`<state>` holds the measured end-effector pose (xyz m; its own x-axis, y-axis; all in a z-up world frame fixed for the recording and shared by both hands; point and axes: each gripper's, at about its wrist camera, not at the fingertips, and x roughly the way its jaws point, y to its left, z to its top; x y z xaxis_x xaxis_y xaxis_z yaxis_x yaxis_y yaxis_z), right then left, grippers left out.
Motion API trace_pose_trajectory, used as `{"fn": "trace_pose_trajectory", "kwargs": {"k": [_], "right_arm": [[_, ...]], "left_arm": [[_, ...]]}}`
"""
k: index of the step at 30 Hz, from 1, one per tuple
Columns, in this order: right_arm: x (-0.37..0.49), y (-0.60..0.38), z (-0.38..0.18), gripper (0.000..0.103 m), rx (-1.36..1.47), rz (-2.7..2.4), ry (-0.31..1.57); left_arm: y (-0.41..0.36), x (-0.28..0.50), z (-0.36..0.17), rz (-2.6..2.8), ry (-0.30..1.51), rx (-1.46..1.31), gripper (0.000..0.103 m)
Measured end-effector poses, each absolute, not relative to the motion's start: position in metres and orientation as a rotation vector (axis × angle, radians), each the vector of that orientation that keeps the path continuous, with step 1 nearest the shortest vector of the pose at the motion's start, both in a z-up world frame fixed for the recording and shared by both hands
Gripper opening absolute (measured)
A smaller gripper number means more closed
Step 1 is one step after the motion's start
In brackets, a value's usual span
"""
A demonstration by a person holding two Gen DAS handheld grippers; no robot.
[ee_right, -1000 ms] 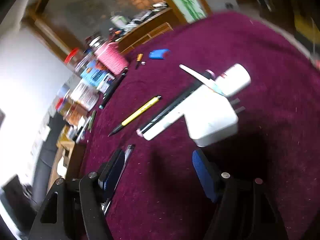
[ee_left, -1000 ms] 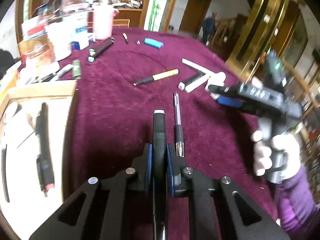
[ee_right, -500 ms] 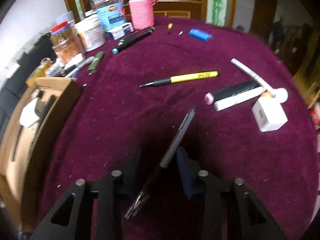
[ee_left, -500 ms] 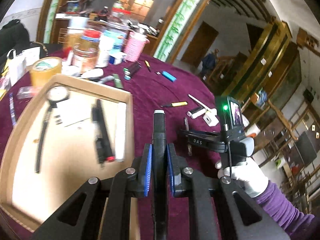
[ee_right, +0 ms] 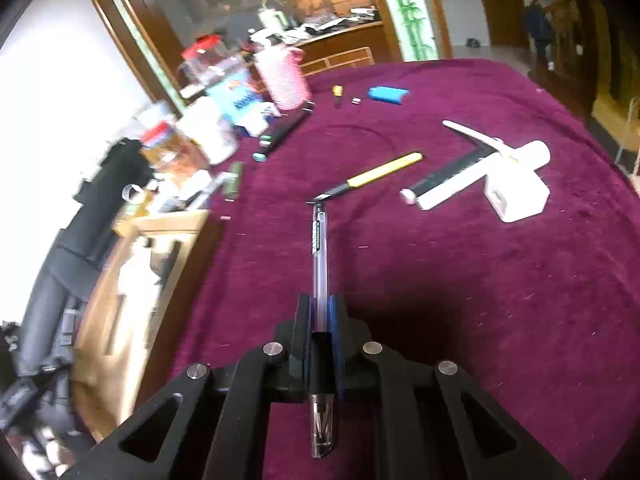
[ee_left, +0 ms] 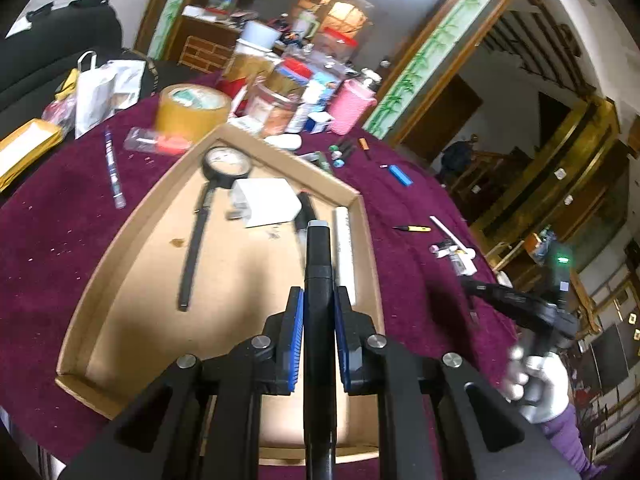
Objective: Organize rigid objects
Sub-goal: 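Lower the left tool's pens into the tray while the right tool drops the gel pen there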
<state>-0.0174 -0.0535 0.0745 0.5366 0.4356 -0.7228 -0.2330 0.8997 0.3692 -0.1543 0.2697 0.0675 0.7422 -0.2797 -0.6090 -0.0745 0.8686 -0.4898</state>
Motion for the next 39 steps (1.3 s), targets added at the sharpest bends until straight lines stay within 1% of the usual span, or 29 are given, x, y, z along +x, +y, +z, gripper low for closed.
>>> {"fn": "trace_pose_trajectory", "kwargs": {"k": [4, 13, 21, 22, 23, 25, 28, 30, 32, 34, 39], "right_arm": [[-0.023, -0.03, 0.086, 0.01, 0.273, 0.492, 0.938], [-0.023, 0.051, 0.082, 0.01, 0.31, 0.651, 1.036], [-0.024, 0.121, 0.064, 0.01, 0.257, 0.715, 1.139], [-0.024, 0.126, 0.061, 0.01, 0.256, 0.717, 1.152], [-0.023, 0.131, 0.058, 0.01, 0.254, 0.719, 1.168], [-0.023, 0.139, 0.053, 0.01, 0.246, 0.72, 1.188], [-0.024, 0.151, 0.046, 0.01, 0.219, 0.721, 1.21], [-0.023, 0.158, 0.041, 0.01, 0.192, 0.714, 1.218], [-0.023, 0.165, 0.036, 0.011, 0.168, 0.711, 1.219], [-0.022, 0.169, 0.033, 0.011, 0.158, 0.714, 1.225], [-0.025, 0.17, 0.032, 0.012, 0.162, 0.713, 1.205]], "left_arm": [[0.276, -0.142, 0.063, -0.077, 0.792, -0.502, 0.014], [0.282, -0.086, 0.044, -0.004, 0.992, -0.412, 0.014], [0.289, -0.058, 0.036, 0.078, 1.043, -0.38, 0.015], [0.29, -0.056, 0.035, 0.075, 1.041, -0.389, 0.021], [0.291, -0.055, 0.035, 0.069, 1.041, -0.402, 0.033], [0.294, -0.057, 0.037, 0.048, 1.026, -0.441, 0.046], [0.303, -0.072, 0.048, 0.03, 0.971, -0.483, 0.047], [0.311, -0.087, 0.057, 0.024, 0.92, -0.523, 0.053], [0.318, -0.101, 0.067, 0.034, 0.872, -0.545, 0.064], [0.323, -0.116, 0.074, 0.047, 0.83, -0.564, 0.069], [0.334, -0.14, 0.082, 0.058, 0.783, -0.627, 0.073]]}}
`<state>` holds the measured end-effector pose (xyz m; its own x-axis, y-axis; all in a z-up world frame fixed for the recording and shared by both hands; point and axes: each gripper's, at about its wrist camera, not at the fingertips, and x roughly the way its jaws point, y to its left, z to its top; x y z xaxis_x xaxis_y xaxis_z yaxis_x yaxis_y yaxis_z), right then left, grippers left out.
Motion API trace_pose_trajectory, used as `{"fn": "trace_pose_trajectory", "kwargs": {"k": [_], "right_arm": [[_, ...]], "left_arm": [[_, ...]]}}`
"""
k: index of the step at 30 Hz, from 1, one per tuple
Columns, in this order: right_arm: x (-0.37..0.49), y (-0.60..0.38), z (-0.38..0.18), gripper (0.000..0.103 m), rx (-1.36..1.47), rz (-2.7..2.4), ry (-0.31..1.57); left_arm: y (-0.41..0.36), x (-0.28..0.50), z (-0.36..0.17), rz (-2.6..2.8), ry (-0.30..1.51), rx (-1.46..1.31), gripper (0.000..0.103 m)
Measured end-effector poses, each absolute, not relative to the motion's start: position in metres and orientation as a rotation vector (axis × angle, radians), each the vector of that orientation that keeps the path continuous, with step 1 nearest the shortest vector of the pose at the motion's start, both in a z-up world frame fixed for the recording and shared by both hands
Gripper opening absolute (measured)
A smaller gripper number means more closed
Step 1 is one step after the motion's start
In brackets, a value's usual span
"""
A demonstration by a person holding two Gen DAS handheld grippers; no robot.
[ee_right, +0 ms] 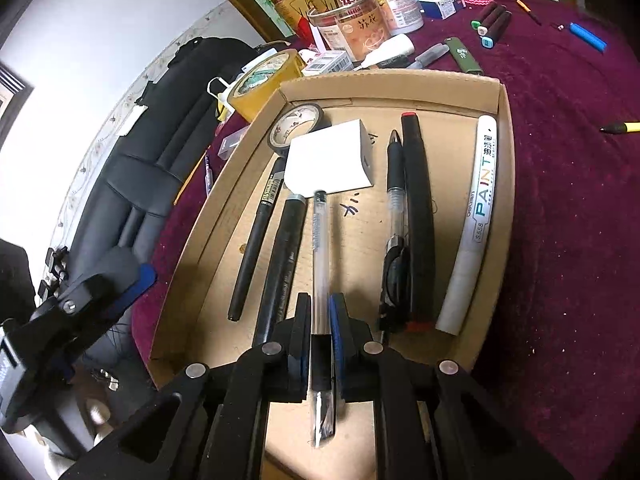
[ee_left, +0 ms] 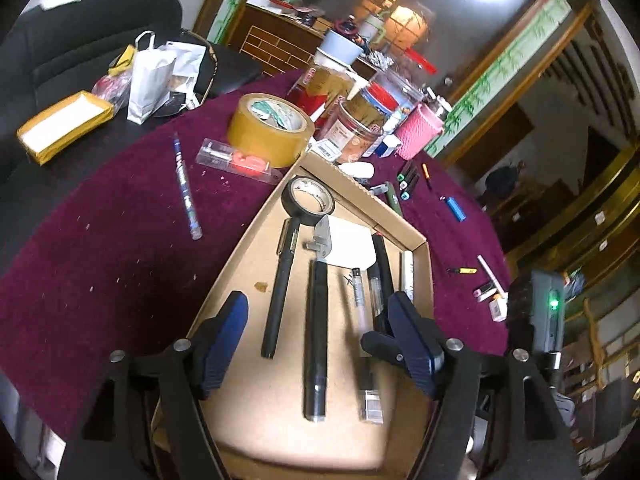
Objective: Organize rigid objects
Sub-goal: 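Lower the left tool's pens into the tray while the right tool drops the gel pen there, then move the left tool to the table and grasp a black and a white marker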
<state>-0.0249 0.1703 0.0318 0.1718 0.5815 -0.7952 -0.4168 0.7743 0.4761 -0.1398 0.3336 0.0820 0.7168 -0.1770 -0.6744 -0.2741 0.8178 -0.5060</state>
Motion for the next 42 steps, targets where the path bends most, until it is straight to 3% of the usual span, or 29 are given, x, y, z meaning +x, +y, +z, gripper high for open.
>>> {"fn": "trace_pose_trajectory", "kwargs": {"k": [2, 4, 6, 14, 23, 42], "right_arm": [[-0.028, 0.164, 0.036, 0.015, 0.158, 0.719, 1.187], [-0.033, 0.154, 0.041, 0.027, 0.164, 0.725, 1.169], [-0.035, 0.141, 0.046, 0.047, 0.176, 0.717, 1.143], [-0.054, 0.089, 0.07, 0.061, 0.132, 0.639, 0.983], [-0.07, 0.041, 0.085, 0.069, -0.02, 0.466, 0.801], [-0.035, -0.051, 0.08, 0.071, -0.115, 0.244, 0.748]], "left_arm": [[0.334, -0.146, 0.082, 0.062, 0.781, -0.642, 0.074], [0.333, -0.15, 0.079, 0.06, 0.787, -0.657, 0.074], [0.33, -0.155, 0.076, 0.049, 0.79, -0.675, 0.075], [0.294, -0.162, 0.081, 0.042, 0.783, -0.605, 0.075], [0.248, -0.164, 0.105, 0.061, 0.731, -0.429, 0.076], [0.154, -0.123, 0.094, -0.036, 0.836, -0.289, 0.076]]}}
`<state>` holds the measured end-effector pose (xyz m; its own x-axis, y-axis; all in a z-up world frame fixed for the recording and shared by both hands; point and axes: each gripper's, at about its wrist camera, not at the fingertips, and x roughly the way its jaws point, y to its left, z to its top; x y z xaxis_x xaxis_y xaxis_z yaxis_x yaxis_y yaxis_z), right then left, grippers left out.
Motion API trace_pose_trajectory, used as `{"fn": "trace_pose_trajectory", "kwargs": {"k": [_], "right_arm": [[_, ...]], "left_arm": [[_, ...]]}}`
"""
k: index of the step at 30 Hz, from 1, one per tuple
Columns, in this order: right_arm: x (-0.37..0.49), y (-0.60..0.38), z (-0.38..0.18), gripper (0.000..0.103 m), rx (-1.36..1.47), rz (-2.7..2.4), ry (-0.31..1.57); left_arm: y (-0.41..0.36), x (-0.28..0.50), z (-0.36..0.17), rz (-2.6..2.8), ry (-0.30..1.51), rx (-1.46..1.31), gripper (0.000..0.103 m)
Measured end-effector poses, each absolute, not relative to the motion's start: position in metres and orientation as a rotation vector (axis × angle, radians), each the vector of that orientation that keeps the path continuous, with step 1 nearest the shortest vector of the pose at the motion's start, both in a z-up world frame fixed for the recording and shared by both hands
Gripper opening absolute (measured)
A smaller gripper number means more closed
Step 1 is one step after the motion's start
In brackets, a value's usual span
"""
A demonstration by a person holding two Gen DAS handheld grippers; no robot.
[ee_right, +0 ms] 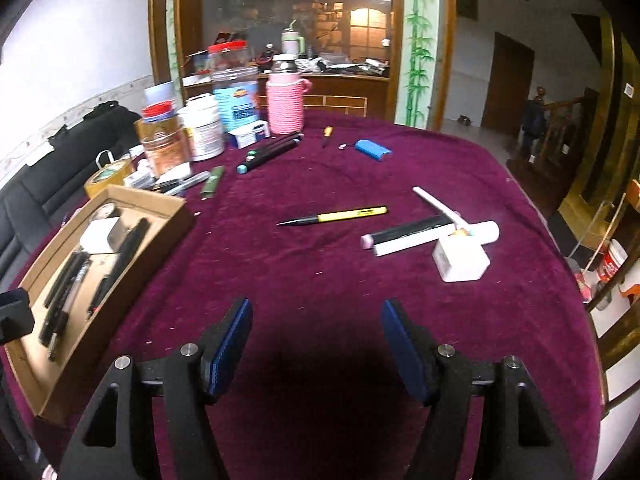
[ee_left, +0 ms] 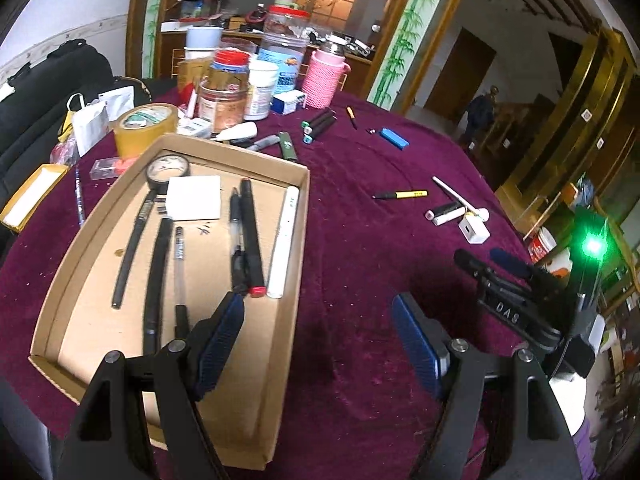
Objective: Organize rigid objects
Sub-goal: 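Move the left tool to the table and grasp a black and a white marker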
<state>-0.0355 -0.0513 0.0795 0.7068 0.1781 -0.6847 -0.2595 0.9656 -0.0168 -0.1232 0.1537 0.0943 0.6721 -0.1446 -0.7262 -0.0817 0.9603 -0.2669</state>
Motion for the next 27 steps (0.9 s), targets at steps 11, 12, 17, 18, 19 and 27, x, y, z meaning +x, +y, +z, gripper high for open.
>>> {"fn": "trace_pose_trajectory", "kwargs": {"k": [11, 12, 17, 18, 19, 27], "right_arm": [[0.015, -0.079, 0.082, 0.077, -0.154, 0.165, 0.745], [0.021, -0.082, 0.082, 0.077, -0.154, 0.155, 0.746], [0.059, -0.12, 0.084, 0.077, -0.053, 0.116, 0.761], [0.064, -0.136, 0.085, 0.077, -0.005, 0.096, 0.755], [0.068, -0.151, 0.085, 0.077, 0.048, 0.081, 0.749], [0.079, -0.247, 0.066, 0.078, 0.406, 0.002, 0.785]], "left_arm": [[0.129, -0.095, 0.084, -0.06, 0.893, -0.235, 0.076], [0.126, -0.093, 0.083, -0.065, 0.898, -0.23, 0.076], [0.112, -0.071, 0.08, -0.106, 0.94, -0.223, 0.076], [0.108, -0.065, 0.081, -0.119, 0.945, -0.222, 0.076], [0.102, -0.057, 0.083, -0.139, 0.948, -0.219, 0.076], [0.007, 0.042, 0.077, -0.31, 0.937, -0.042, 0.075]]}}
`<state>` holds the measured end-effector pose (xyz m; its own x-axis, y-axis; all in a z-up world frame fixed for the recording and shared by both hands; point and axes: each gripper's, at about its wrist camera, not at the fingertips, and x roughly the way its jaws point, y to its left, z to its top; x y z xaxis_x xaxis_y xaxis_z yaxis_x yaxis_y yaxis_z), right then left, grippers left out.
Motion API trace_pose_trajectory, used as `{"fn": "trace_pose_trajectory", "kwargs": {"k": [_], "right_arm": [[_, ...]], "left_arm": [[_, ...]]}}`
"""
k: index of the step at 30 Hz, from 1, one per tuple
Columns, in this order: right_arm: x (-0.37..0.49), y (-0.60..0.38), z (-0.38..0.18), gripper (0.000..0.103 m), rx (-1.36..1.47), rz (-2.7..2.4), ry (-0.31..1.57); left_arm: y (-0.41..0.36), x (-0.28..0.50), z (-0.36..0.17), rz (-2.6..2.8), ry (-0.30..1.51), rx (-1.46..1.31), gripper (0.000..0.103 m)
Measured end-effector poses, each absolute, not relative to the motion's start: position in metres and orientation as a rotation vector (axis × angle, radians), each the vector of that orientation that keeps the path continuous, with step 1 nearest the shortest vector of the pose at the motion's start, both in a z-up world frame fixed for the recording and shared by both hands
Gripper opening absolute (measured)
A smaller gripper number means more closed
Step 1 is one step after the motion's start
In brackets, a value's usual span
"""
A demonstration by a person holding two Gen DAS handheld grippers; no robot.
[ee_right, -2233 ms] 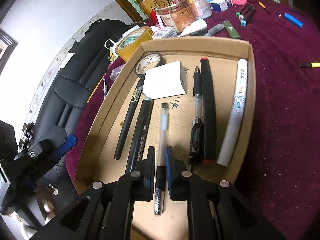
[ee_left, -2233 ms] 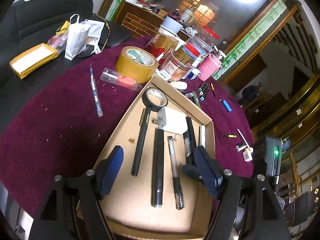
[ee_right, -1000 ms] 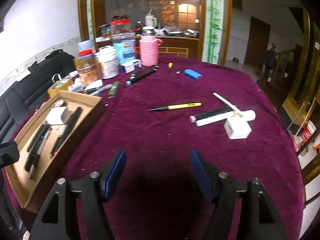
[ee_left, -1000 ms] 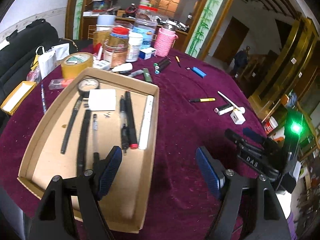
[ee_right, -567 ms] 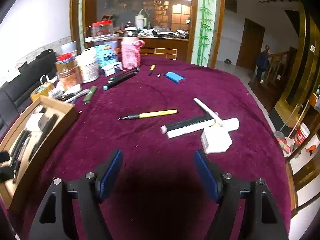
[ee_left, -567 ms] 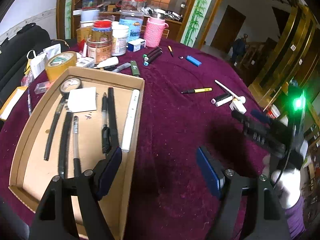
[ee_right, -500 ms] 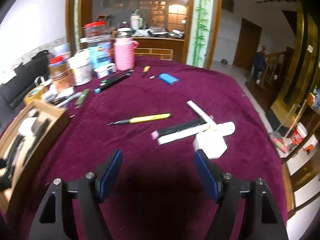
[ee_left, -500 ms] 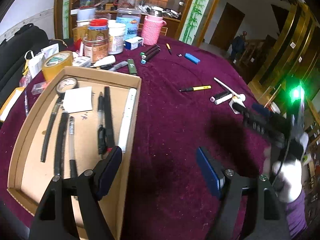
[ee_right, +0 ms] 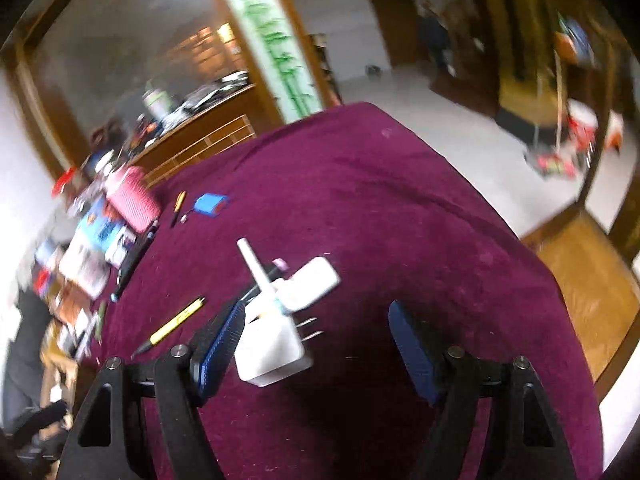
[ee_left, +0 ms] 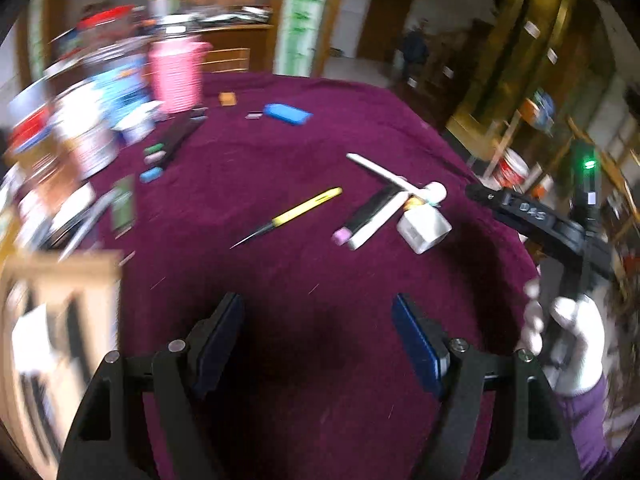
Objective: Organize rigid objects
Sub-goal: 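Move the left tool to the table and grasp a black and a white marker, then lift the markers with the left tool while the right tool grasps a white marker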
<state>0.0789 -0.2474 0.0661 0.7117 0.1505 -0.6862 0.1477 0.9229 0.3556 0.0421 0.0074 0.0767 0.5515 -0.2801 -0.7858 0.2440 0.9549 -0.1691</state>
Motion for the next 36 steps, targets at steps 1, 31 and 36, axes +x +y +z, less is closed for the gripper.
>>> {"fn": "trace_pose_trajectory", "kwargs": {"k": [1, 31, 36], "right_arm": [[0.08, -0.25, 0.066, 0.078, 0.415, -0.002, 0.785], [0.091, -0.24, 0.04, 0.078, 0.422, 0.031, 0.886], [0.088, -0.23, 0.041, 0.078, 0.378, 0.032, 0.876]], "left_arm": [[-0.01, 0.06, 0.068, -0.352, 0.955, -0.027, 0.075], [0.0, -0.013, 0.025, -0.435, 1.09, 0.057, 0.041], [0.018, -0.017, 0.038, -0.388, 1.018, -0.017, 0.063]]}}
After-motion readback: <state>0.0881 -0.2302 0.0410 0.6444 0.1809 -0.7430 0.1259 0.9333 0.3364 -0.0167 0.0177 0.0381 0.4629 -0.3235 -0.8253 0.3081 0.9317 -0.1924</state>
